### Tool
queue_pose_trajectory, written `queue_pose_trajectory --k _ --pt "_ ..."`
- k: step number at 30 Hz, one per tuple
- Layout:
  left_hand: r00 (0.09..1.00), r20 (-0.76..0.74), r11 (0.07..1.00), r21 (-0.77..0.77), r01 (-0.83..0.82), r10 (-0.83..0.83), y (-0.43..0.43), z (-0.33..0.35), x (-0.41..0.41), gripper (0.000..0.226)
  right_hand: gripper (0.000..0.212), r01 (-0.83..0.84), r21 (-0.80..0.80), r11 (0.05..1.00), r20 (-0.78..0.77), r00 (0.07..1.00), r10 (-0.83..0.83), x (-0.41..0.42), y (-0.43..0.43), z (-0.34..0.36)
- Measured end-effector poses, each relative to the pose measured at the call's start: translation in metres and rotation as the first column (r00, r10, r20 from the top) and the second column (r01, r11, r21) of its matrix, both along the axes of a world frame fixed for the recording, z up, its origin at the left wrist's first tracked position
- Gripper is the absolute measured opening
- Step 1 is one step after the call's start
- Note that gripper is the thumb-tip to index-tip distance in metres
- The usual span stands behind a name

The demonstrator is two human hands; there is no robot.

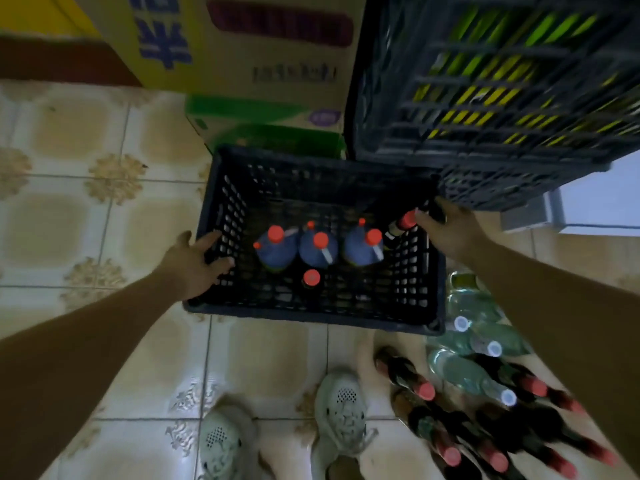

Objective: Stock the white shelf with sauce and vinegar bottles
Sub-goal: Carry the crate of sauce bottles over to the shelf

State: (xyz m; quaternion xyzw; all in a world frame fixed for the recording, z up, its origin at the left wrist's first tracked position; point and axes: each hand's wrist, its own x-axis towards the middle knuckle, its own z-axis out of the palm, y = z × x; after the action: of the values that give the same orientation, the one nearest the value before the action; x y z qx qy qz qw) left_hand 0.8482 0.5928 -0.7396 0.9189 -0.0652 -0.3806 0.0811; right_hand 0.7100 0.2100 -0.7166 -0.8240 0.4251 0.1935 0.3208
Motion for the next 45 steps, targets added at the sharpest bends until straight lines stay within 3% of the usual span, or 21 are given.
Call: queue_pose_trajectory --k 3,8,16,24,30,36,42,45 --pt "0.993 0.085 0.994 -0.077 -0.073 0.08 0.006 -0.036 0.002 0.066 0.077 0.054 -0.021 0.998 0.0 0.999 -0.054 0.005 -0.01 -0.053" --pt "0.987 0.091 0.982 -0.148 -0.119 0.133 0.004 -0.056 0.004 0.061 0.065 0.1 -0.05 0.994 0.016 0.995 -0.099 0.003 -0.013 -0.085" --pt "0.928 0.047 0.891 -0.303 -0.339 0.369 -0.002 -0.057 0.001 0.06 0.069 0.14 -0.058 0.988 0.021 0.99 -0.139 0.007 -0.007 -0.081" --pt "0.921 0.022 0.878 -0.31 -0.364 0.389 0.01 -0.023 -0.004 0.064 0.07 0.199 -0.095 0.975 0.091 0.977 -0.191 -0.008 0.012 -0.058" --pt "0.924 0.048 0.89 -0.293 -0.35 0.38 0.038 0.086 -0.01 0.062 0.071 0.197 -0.048 0.979 0.12 0.974 -0.191 -0.016 0.046 0.028" --pt "0.936 0.093 0.903 -0.312 -0.297 0.34 0.083 0.246 -0.01 0.063 0.071 0.199 -0.044 0.979 0.181 0.965 -0.188 -0.023 0.089 0.185" --pt "0.976 0.201 0.941 -0.337 -0.009 0.081 0.095 0.403 -0.02 0.066 0.082 0.326 -0.136 0.936 0.195 0.935 -0.297 -0.096 0.124 0.347" --pt "0.972 0.228 0.923 -0.358 0.141 -0.06 0.077 0.461 -0.034 0.068 0.077 0.445 -0.164 0.88 0.241 0.883 -0.402 -0.155 0.135 0.408"
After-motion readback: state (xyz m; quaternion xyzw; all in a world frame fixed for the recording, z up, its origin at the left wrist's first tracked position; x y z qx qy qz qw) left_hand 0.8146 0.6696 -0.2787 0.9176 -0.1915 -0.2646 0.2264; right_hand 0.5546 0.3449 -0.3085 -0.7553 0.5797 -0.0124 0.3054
